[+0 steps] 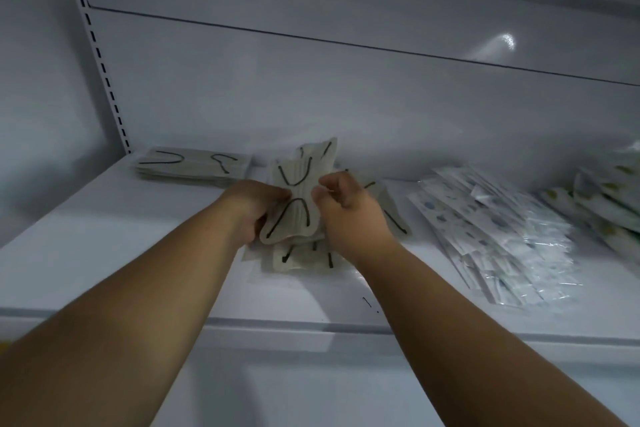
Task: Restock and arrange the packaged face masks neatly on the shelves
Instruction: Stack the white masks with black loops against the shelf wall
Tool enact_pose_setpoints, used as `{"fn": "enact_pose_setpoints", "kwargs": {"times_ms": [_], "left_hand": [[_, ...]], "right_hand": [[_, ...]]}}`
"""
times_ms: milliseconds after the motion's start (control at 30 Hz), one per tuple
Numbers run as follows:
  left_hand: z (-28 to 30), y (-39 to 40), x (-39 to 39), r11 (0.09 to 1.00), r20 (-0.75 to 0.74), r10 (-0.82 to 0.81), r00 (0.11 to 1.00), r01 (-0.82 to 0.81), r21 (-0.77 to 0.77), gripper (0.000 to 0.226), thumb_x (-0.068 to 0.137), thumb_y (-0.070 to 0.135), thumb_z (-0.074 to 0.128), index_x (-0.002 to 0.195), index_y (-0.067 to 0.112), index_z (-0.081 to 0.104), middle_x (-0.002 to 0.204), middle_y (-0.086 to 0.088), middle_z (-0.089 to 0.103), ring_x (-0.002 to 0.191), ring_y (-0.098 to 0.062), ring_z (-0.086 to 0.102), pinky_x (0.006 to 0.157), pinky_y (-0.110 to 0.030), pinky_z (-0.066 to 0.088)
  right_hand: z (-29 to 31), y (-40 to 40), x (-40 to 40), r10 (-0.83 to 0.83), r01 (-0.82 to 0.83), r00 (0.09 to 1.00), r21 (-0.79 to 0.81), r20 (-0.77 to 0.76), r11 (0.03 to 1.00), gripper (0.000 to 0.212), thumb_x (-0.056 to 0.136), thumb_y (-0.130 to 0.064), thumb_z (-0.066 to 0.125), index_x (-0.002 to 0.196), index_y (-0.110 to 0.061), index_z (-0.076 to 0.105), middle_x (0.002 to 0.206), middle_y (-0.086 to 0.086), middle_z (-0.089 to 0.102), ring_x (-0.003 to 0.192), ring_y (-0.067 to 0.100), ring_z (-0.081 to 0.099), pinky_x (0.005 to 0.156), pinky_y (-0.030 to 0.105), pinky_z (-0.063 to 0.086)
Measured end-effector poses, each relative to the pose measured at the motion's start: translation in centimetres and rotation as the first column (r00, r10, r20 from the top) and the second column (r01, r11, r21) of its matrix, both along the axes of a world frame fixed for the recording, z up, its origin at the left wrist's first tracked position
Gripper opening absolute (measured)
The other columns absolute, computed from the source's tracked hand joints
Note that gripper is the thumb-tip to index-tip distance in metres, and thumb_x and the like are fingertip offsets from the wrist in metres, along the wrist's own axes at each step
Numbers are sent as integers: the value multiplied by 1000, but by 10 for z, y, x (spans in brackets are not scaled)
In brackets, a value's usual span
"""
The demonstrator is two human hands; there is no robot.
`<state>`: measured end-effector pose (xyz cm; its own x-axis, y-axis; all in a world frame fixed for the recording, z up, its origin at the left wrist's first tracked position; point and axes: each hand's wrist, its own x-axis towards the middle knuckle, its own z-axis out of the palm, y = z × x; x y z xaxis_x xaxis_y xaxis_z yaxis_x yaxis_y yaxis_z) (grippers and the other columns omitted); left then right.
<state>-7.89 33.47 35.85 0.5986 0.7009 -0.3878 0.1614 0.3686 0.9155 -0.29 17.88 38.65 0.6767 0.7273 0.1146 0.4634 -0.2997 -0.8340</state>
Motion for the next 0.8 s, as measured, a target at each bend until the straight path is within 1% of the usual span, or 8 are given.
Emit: {"fn": "enact_pose_setpoints", "kwargs": {"times_ms": [67, 133, 267, 400, 500, 600, 700, 800], "left_hand": [[-1, -1, -2, 1000, -16, 7, 1000, -7, 3, 24, 92, 7, 66, 112, -7, 67, 105, -25, 73, 99, -38, 71, 93, -53, 56], [-1, -1, -2, 1000, -16, -13, 1000, 13, 8, 25, 91, 9, 68, 112, -4, 68, 102, -24, 74, 95, -37, 73, 91, -54, 57], [5, 1, -1, 997, 11, -73, 997, 73, 9, 24, 90, 10, 71, 111, -2, 70, 100, -21, 75, 92, -35, 74, 85, -47, 60], [12, 3, -7, 976, -7, -81, 997, 81, 203, 34, 72, 14, 82, 102, 4, 70, 95, -19, 75, 84, -32, 73, 80, -48, 61], [12, 11, -12, 940, -11, -38, 999, 39, 340, 55, 51, 28, 80, 100, 9, 67, 95, -18, 74, 84, -33, 73, 76, -58, 60], [21, 8, -24, 957, 113, -72, 991, 37, 286, 37, 72, 17, 82, 106, 13, 66, 99, -14, 75, 88, -32, 74, 78, -56, 61], [27, 11, -36, 964, 287, -107, 952, 29, 263, 23, 89, 6, 73, 108, 15, 65, 100, -8, 76, 91, -24, 74, 76, -40, 61], [35, 21, -57, 933, 354, -159, 922, 23, 360, 31, 89, 3, 72, 117, 10, 63, 107, -8, 75, 100, -24, 73, 84, -38, 59]], "right_hand": [[0, 0, 5, -45, 51, 998, -116, 53, 992, 43, 102, -44, 45, 139, -23, 48, 132, 1, 57, 112, 22, 58, 85, 30, 44], [-2, 3, 7, -79, 71, 995, -128, -55, 989, 43, 101, -46, 45, 138, -24, 48, 131, 2, 57, 108, 21, 59, 85, 32, 45], [-1, 10, -1, -108, 152, 938, 112, -328, 982, 20, 99, -37, 54, 111, -23, 63, 91, -4, 62, 80, 16, 59, 67, 30, 49], [-4, 14, -2, -274, 322, 912, 119, -307, 939, 15, 96, -32, 56, 105, -24, 64, 78, 0, 61, 68, 19, 59, 56, 28, 49], [-8, 12, -8, -300, 340, 908, 93, -292, 936, 36, 96, -35, 57, 129, -22, 55, 97, -4, 61, 80, 13, 60, 58, 22, 44], [-4, 17, -17, -274, 363, 883, 185, -381, 913, 48, 92, -35, 65, 135, -25, 45, 113, -7, 60, 91, 7, 61, 68, 17, 51], [3, 29, -26, -111, 314, 842, 312, -528, 897, 84, 69, -48, 81, 141, -24, 45, 125, 0, 68, 109, 21, 67, 96, 45, 54], [14, 41, -38, 31, 218, 870, 441, -491, 871, 57, 75, -33, 82, 125, -20, 58, 112, 3, 74, 105, 25, 71, 95, 53, 54]]}}
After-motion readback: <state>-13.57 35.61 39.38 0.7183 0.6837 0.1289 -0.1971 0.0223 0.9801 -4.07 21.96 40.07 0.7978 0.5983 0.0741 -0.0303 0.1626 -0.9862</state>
